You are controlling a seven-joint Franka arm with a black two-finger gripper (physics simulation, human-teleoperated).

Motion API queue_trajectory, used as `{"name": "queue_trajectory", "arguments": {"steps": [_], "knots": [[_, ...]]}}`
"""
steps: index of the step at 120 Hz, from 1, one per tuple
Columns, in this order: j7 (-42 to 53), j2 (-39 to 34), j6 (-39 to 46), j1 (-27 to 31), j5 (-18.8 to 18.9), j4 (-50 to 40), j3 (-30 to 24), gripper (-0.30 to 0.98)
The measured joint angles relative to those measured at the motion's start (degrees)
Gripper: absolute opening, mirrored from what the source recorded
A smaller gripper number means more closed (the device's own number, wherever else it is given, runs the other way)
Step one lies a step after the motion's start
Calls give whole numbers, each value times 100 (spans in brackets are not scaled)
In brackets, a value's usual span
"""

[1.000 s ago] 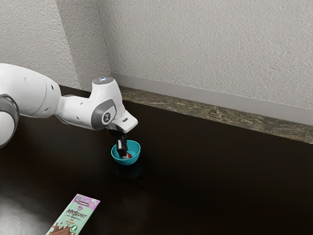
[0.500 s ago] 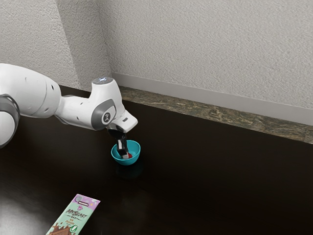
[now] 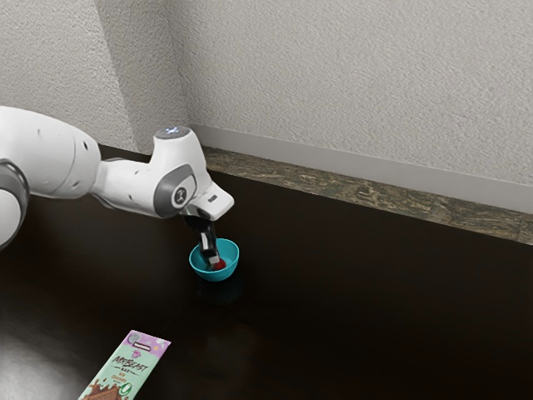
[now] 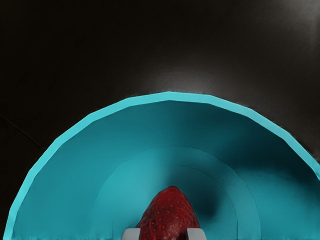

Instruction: Take strawberry from the bowl

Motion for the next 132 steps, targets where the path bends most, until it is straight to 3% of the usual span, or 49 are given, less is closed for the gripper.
{"name": "queue_trajectory", "arguments": {"steps": [31,56,90,111,124,132], "knots": [[-34,-521,-74,-53,-5,-75,1,-1],[-84,-1182,-141,-416,22,-133,-12,-1],[-203,-697,-87,-897,51,567,-234,0],[-230,-652,-59,-946,54,622,-254,35],[-257,-749,-66,-950,21,622,-246,49],[-435,-1271,-397,-1070,-20,622,-1,54]]}}
